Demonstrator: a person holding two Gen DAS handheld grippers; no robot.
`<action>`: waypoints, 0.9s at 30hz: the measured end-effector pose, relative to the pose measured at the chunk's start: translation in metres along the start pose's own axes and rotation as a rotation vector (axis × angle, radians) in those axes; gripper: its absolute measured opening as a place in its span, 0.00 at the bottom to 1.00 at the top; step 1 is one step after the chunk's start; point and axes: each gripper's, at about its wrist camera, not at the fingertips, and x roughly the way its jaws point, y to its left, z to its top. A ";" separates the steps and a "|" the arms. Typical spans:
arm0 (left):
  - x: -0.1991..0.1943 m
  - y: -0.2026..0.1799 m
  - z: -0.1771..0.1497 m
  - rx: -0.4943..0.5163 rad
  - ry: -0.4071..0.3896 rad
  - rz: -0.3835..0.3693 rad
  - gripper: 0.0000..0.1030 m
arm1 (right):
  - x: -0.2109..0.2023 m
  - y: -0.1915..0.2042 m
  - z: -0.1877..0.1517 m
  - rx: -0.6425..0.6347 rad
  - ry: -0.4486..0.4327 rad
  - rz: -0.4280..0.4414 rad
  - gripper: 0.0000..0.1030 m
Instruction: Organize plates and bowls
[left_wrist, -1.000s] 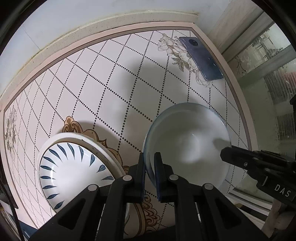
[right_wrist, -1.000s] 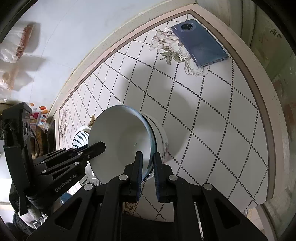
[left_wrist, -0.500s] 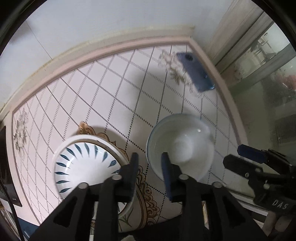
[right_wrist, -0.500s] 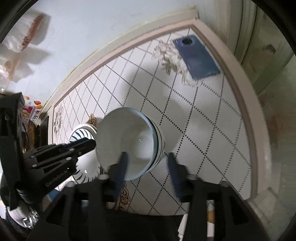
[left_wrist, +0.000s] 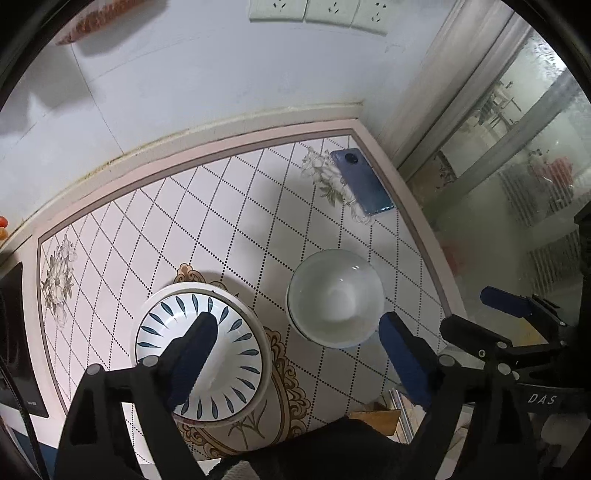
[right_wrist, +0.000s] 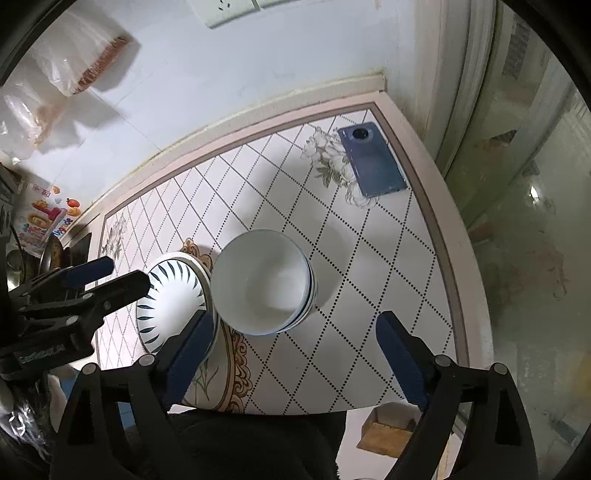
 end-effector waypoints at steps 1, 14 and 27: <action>-0.002 0.000 -0.001 0.000 -0.006 -0.004 0.87 | -0.004 0.001 0.000 -0.003 -0.009 -0.003 0.91; 0.050 0.012 0.004 -0.050 0.052 -0.002 0.87 | 0.016 -0.015 0.006 0.028 -0.008 0.043 0.94; 0.169 0.030 0.024 -0.117 0.276 -0.091 0.87 | 0.165 -0.078 0.000 0.236 0.194 0.307 0.95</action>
